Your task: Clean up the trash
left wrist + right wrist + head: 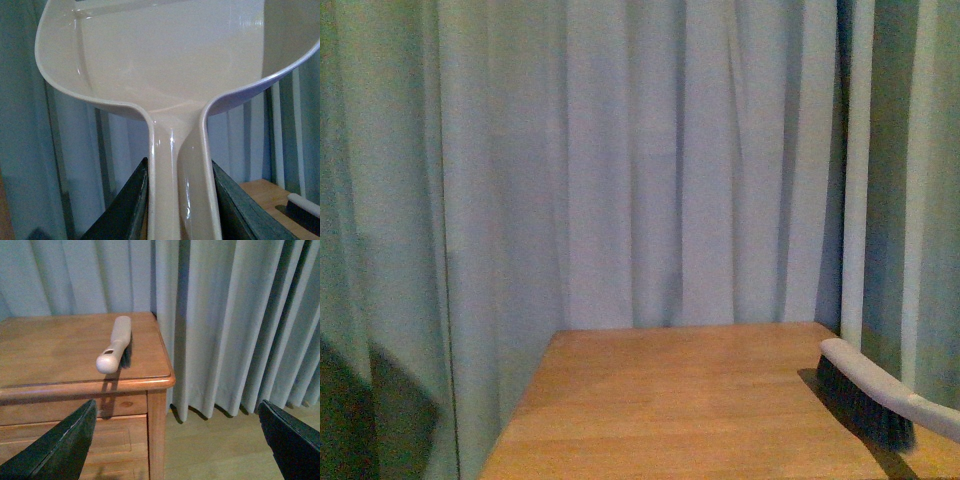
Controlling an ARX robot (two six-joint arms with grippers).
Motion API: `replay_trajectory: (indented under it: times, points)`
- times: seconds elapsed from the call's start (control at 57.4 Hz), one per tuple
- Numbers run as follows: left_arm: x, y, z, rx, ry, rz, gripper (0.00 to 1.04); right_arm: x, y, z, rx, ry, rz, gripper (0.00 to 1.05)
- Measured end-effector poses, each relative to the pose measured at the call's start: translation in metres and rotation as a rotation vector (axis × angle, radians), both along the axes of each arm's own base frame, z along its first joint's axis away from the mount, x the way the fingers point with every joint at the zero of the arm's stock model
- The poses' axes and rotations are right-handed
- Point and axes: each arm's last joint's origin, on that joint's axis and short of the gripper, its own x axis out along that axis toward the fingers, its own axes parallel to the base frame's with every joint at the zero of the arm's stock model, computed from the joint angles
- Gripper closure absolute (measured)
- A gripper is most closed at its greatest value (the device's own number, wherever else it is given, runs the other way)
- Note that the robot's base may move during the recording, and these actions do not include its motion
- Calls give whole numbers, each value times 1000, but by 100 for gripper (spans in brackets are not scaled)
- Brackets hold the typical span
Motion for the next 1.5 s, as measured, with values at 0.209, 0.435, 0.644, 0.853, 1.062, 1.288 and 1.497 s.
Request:
replay_trajectory:
  times: [0.209, 0.435, 0.644, 0.853, 1.062, 1.288, 1.497]
  points:
    - [-1, 0, 0, -2, -1, -1, 76, 17, 13, 19, -38, 179, -179, 7]
    - [-1, 0, 0, -2, -1, -1, 76, 66, 41, 101, -16, 252, 10, 7]
    - [-1, 0, 0, -2, -2, -2, 76, 141, 55, 151, -16, 433, 53, 7]
    - [-1, 0, 0, -3, -2, -2, 76, 214, 62, 123, 60, 730, 93, 7]
    - [-1, 0, 0, -2, -2, -2, 76, 237, 68, 98, 115, 831, 89, 7]
    - [-1, 0, 0, -3, -2, -2, 76, 244, 70, 82, 162, 884, 76, 7]
    - [-1, 0, 0, -2, -2, -2, 76, 249, 70, 71, 178, 886, 75, 7]
